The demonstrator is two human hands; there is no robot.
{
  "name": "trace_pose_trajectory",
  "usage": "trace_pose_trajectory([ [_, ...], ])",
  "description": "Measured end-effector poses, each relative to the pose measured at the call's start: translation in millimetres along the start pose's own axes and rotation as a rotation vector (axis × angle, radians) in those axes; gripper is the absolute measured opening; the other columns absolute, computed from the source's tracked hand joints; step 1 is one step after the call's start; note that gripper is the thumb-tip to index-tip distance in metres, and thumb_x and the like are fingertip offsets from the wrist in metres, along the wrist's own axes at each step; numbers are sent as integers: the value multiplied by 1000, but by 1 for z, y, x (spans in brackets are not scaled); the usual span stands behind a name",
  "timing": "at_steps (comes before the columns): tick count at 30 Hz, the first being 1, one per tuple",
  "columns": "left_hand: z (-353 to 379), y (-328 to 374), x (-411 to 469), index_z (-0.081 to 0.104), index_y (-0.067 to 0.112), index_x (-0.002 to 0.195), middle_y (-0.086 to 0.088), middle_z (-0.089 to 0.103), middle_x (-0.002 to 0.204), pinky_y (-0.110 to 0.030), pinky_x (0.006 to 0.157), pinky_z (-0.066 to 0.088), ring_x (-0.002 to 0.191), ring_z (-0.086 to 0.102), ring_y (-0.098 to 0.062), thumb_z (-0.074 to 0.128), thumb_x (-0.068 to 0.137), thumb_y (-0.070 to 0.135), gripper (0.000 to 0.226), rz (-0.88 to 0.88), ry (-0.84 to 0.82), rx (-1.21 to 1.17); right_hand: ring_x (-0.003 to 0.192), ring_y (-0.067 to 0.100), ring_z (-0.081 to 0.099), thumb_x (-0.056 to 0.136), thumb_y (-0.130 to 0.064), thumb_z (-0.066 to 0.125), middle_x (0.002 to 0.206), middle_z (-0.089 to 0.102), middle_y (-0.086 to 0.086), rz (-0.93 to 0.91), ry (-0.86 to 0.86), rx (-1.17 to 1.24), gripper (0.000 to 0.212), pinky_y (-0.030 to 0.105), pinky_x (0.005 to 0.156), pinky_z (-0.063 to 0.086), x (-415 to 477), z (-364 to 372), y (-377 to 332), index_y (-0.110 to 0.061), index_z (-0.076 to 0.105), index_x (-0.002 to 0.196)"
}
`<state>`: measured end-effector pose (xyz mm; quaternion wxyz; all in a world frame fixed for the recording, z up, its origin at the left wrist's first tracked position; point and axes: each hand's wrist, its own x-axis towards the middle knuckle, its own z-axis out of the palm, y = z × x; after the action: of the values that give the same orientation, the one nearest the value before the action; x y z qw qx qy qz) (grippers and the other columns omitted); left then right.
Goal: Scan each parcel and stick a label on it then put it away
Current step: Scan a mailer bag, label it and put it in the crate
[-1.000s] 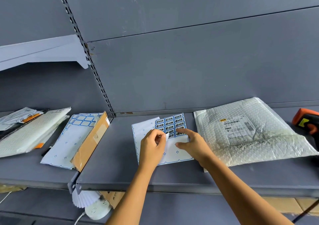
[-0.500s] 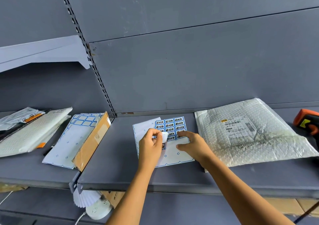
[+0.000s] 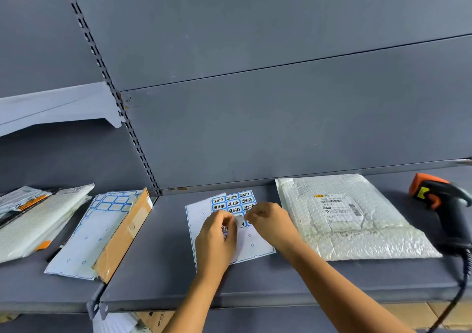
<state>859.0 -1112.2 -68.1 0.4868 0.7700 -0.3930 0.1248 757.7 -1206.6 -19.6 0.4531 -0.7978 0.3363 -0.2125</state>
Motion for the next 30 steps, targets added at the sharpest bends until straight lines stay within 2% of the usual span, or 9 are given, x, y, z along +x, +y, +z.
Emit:
trace_pose_trajectory([
  [2, 4, 11, -2, 61, 19, 80, 12, 64, 82, -24, 63, 44, 76, 55, -10, 47, 86, 39, 25, 120, 59, 73, 64, 22, 44, 90, -27, 56, 73, 57, 10, 111, -63, 223, 28, 25, 56, 33, -3, -9, -5, -3, 67, 79],
  [4, 10, 24, 2, 61, 17, 80, 8, 63, 81, -21, 64, 38, 77, 51, -12, 46, 87, 38, 27, 195, 123, 83, 55, 17, 36, 91, -31, 57, 63, 46, 4, 180, -33, 359, 28, 21, 47, 29, -4, -16, -7, -12, 60, 70],
  [6, 16, 35, 8, 61, 14, 80, 4, 63, 80, -21, 65, 34, 78, 47, -13, 47, 89, 35, 27, 246, 173, 106, 48, 12, 32, 91, -31, 57, 56, 38, 0, 206, -5, 442, 28, 18, 41, 26, -6, -21, -6, -13, 56, 69],
  [9, 25, 42, 12, 62, 14, 81, 1, 63, 83, -26, 68, 35, 79, 46, -16, 49, 90, 31, 24, 344, 204, 175, 36, 6, 32, 92, -27, 59, 43, 38, -7, 245, 17, 557, 24, 15, 35, 23, -7, -29, -7, -9, 60, 76],
  [13, 31, 50, 11, 62, 15, 81, 0, 62, 83, -30, 70, 39, 79, 49, -20, 44, 95, 32, 29, 443, 191, 211, 47, 11, 24, 89, -18, 62, 56, 29, 1, 325, 47, 684, 24, 16, 36, 16, -2, -36, 1, -11, 54, 67],
  [18, 34, 48, 8, 64, 16, 82, 1, 62, 85, -32, 69, 40, 78, 53, -22, 54, 90, 25, 16, 569, 198, 303, 49, 11, 30, 87, -16, 64, 60, 33, 1, 402, 12, 722, 17, 16, 41, 18, -1, -42, 7, -12, 57, 72],
  [22, 34, 47, 10, 69, 18, 84, 2, 64, 87, -41, 80, 42, 88, 53, -24, 67, 84, 17, 3, 665, 282, 467, 48, 10, 30, 85, -10, 64, 57, 36, 0, 440, 16, 716, 21, 16, 42, 20, 2, -50, 10, -12, 53, 68],
  [26, 36, 52, 8, 70, 18, 81, 3, 66, 88, -43, 83, 40, 88, 54, -24, 64, 83, 14, 7, 696, 324, 481, 47, 10, 29, 84, -6, 60, 58, 34, 1, 393, 31, 675, 20, 17, 42, 20, 3, -54, 13, -11, 51, 68],
  [30, 39, 60, 1, 68, 17, 78, 2, 65, 87, -42, 82, 39, 89, 55, -25, 55, 87, 21, 17, 688, 279, 415, 47, 11, 28, 85, -3, 56, 58, 33, 1, 265, 111, 649, 12, 18, 42, 21, 5, -59, 20, -8, 55, 75],
])
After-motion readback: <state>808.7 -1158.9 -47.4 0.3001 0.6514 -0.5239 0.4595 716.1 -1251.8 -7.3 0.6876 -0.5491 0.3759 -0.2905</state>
